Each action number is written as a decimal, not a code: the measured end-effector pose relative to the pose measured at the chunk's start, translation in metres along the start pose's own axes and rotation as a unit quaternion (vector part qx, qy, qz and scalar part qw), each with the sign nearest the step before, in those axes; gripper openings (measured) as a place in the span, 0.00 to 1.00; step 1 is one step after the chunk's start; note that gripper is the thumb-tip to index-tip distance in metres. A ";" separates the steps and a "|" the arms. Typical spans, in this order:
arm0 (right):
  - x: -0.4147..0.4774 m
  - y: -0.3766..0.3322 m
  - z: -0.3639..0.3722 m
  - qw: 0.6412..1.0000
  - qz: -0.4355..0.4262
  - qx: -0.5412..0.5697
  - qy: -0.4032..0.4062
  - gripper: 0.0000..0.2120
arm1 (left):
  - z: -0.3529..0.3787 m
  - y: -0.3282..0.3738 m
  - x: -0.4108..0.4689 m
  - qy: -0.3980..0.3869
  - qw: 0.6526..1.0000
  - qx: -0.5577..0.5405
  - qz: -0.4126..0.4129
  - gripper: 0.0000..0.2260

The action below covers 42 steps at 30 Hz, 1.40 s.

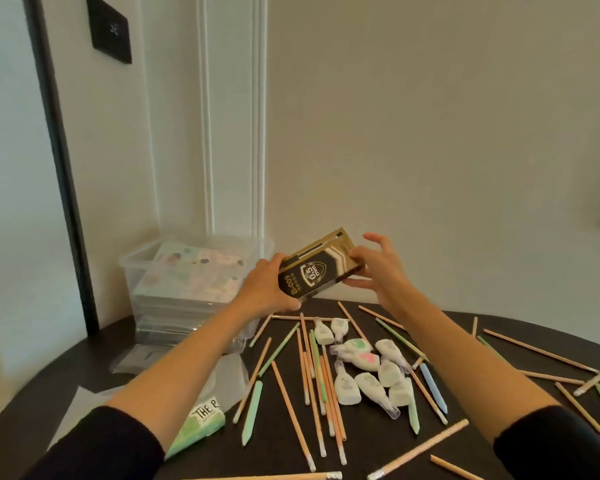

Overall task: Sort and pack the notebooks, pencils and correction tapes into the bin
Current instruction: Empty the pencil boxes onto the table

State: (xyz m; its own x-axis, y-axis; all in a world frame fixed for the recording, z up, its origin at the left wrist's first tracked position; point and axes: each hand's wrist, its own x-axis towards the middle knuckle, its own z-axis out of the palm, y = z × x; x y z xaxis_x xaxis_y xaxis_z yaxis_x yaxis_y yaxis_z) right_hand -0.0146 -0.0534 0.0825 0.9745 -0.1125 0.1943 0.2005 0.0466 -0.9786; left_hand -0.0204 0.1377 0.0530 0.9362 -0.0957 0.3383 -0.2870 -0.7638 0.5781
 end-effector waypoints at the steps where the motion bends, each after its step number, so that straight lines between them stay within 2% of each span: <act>1: 0.007 0.000 0.008 0.999 -0.002 -0.034 -0.028 0.20 | -0.011 -0.008 0.007 -0.007 1.000 0.005 0.001 0.36; 4: 0.022 -0.002 0.023 0.985 -0.008 -0.127 -0.119 0.18 | -0.031 -0.023 0.025 -0.034 0.999 0.000 0.018 0.35; 6: 0.036 -0.004 0.035 0.979 -0.010 -0.152 -0.139 0.12 | -0.043 -0.031 0.041 -0.031 0.999 0.003 0.026 0.35; 9: 0.053 -0.006 0.049 0.993 0.009 -0.067 -0.099 0.07 | -0.054 -0.038 0.065 0.060 0.998 -0.027 0.008 0.34; 11: 0.066 -0.002 0.058 0.997 0.041 0.025 -0.060 0.09 | -0.059 -0.046 0.083 0.131 0.986 -0.079 -0.060 0.29; 12: 0.071 0.001 0.062 0.995 0.056 0.064 -0.048 0.11 | -0.060 -0.050 0.090 0.143 0.982 -0.075 -0.101 0.25; 15: 0.090 0.012 0.076 0.990 0.082 0.116 -0.020 0.17 | -0.056 -0.068 0.115 0.076 0.982 0.033 -0.171 0.14; 19: 0.110 0.021 0.094 0.988 0.093 0.117 -0.024 0.17 | -0.045 -0.083 0.139 -0.045 0.973 0.088 -0.209 0.17; 21: 0.116 0.023 0.102 0.990 0.091 0.103 -0.030 0.17 | -0.044 -0.086 0.146 -0.096 0.963 0.106 -0.230 0.12; 23: 0.125 0.026 0.110 0.992 0.090 0.082 -0.036 0.18 | -0.049 -0.092 0.152 -0.134 0.950 0.108 -0.262 0.08; 26: 0.134 0.028 0.124 0.994 0.086 0.051 -0.052 0.16 | -0.065 -0.107 0.155 -0.183 0.926 0.116 -0.309 0.11; 28: 0.137 0.028 0.135 0.994 0.082 0.030 -0.065 0.14 | -0.072 -0.118 0.153 -0.178 0.922 0.125 -0.321 0.13; 30: 0.140 0.030 0.150 0.993 0.077 0.006 -0.085 0.13 | -0.072 -0.129 0.153 -0.183 0.920 0.142 -0.316 0.12; 32: 0.144 0.032 0.165 0.991 0.076 -0.022 -0.106 0.13 | -0.069 -0.134 0.152 -0.181 0.918 0.205 -0.287 0.08; 34: 0.148 0.036 0.179 0.987 0.078 -0.064 -0.128 0.13 | -0.065 -0.140 0.152 -0.173 0.916 0.263 -0.249 0.14; 36: 0.153 0.039 0.187 0.979 0.081 -0.116 -0.147 0.13 | -0.064 -0.144 0.153 -0.170 0.911 0.282 -0.249 0.21; 39: 0.160 0.038 0.195 0.944 0.048 -0.268 -0.184 0.13 | -0.064 -0.146 0.154 -0.180 0.905 0.263 -0.283 0.22; 42: 0.162 0.037 0.205 0.868 -0.002 -0.434 -0.240 0.14 | -0.061 -0.151 0.156 -0.180 0.914 0.231 -0.281 0.23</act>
State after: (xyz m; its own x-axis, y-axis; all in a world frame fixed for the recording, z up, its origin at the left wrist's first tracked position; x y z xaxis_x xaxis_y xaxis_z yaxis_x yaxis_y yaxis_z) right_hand 0.1714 0.1333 0.0920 0.9455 0.3258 -0.0009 0.2552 -0.7424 -0.6195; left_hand 0.1562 0.2766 0.0636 0.9394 0.2547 -0.2295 0.2986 -0.9368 0.1822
